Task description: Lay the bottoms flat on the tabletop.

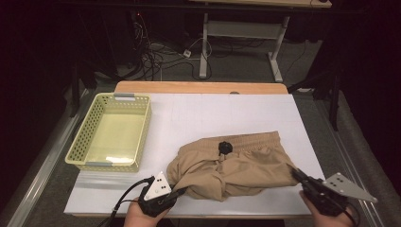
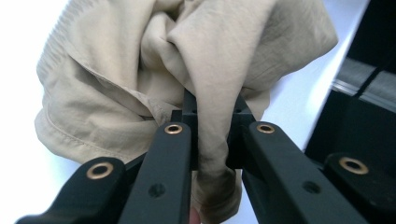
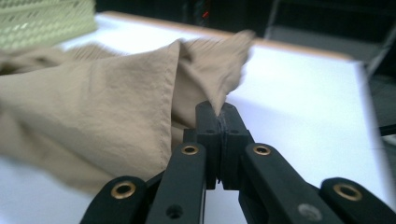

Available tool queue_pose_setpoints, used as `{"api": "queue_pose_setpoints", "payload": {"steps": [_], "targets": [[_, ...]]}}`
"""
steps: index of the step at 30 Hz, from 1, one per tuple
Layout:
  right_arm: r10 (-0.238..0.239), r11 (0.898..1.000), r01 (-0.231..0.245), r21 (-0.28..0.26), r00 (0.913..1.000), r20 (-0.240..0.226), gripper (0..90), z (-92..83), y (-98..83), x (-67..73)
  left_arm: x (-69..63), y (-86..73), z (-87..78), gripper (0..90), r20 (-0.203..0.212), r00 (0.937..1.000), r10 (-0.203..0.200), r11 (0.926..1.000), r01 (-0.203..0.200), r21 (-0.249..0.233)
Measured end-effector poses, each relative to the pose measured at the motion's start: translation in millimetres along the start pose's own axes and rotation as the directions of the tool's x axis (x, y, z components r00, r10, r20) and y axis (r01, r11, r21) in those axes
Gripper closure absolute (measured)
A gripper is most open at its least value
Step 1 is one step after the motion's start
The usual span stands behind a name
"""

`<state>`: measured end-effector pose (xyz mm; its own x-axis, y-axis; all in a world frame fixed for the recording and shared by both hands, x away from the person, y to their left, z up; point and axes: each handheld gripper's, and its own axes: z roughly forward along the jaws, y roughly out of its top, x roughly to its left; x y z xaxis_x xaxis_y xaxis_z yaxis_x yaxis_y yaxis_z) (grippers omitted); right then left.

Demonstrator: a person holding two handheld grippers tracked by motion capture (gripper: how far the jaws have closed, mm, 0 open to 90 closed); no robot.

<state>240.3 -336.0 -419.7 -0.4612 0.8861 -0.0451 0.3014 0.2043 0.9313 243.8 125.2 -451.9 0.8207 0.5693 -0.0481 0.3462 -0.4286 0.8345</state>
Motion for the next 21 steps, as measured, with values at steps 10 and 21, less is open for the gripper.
{"api": "queue_pose_setpoints", "payload": {"steps": [10, 21], "targets": [[0.052, 0.999, -0.052, -0.006, 0.9957, 0.077, 89.9, -16.0, -10.6, -32.7, 11.6, -8.1, 7.0, 81.0, 0.035, 0.9993, 0.013, 0.9976, -0.015, 0.068], [0.085, 0.996, -0.086, 0.015, 0.9937, 0.073, 89.7, -10.8, -19.4, -38.0, 17.5, -1.3, -4.4, 54.4, 0.051, 0.9964, -0.068, 0.9977, 0.068, 0.0]]}}
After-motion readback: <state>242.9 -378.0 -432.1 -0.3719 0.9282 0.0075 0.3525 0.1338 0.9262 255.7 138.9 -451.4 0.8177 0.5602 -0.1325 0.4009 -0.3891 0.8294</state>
